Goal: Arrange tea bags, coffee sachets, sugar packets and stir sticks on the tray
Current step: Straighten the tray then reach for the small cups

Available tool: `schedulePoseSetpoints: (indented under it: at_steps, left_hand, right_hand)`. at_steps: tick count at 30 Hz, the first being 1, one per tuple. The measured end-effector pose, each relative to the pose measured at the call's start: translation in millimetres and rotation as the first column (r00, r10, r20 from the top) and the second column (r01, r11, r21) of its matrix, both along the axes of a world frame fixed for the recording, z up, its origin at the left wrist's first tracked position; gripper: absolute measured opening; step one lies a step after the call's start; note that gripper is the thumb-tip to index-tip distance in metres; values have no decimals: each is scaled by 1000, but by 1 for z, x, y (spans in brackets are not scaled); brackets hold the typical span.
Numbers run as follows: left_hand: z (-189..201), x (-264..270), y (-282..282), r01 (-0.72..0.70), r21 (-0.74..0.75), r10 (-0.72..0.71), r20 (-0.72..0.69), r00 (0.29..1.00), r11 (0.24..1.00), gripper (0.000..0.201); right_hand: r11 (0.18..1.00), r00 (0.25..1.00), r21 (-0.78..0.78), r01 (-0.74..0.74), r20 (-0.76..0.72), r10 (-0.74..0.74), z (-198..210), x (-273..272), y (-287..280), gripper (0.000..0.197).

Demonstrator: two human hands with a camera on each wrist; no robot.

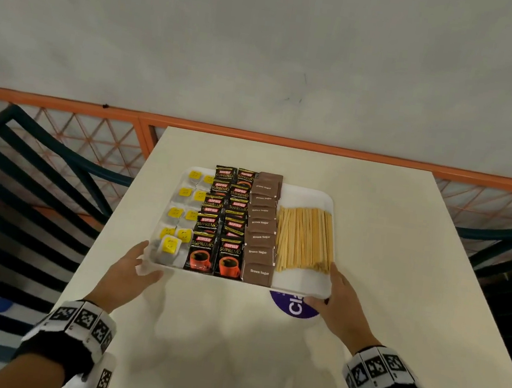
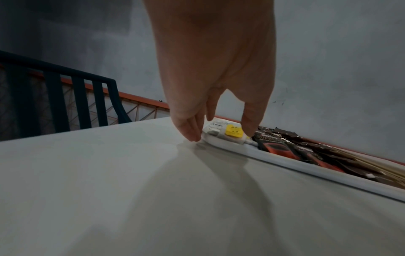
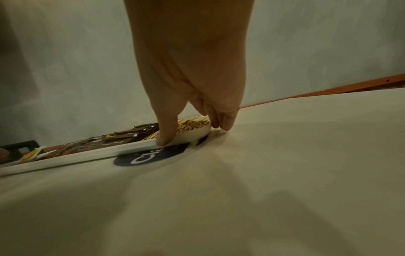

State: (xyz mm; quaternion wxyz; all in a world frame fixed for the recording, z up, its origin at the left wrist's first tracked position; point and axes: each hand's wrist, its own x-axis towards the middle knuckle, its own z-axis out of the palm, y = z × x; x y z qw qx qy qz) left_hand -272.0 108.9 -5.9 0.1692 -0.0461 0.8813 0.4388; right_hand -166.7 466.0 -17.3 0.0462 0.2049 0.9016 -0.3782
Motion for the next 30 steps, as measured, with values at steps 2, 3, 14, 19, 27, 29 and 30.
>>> schedulePoseSetpoints:
  at_steps: [2, 3, 14, 19, 27, 29, 30]
  left_hand:
    - [0, -10, 2, 0, -2, 0, -7, 1000, 1000, 59]
    - [1, -15, 3, -1, -1, 1, -12, 1000, 1000, 58]
    - [8, -36, 8, 28, -23, -29, -35, 999, 999, 57]
    - [-2, -32, -3, 82, -173, -93, -55, 994, 981, 63]
    - [2, 37, 20, 214, -179, -256, -254, 933, 960, 37]
    - [2, 62, 35, 286, -117, -307, -240, 921, 951, 31]
    - [4, 77, 44, 323, -73, -331, -213, 919, 944, 30]
  right_hand:
    - [1000, 1000, -12, -4, 11, 4, -2, -12, 2, 84]
    - [1000, 1000, -11, -3, 13, 3, -4, -17, 3, 85]
    - [997, 998, 70, -37, 51, 33, -10, -54, 4, 91]
    - [998, 998, 56, 41, 53, -44, -1, -43, -5, 84]
    - [984, 985, 59, 170, 13, -171, 27, 51, -35, 51]
    - [984, 986, 76, 164, 12, -165, 29, 88, -36, 39]
    - [984, 988, 90, 154, 7, -155, 30, 108, -34, 35]
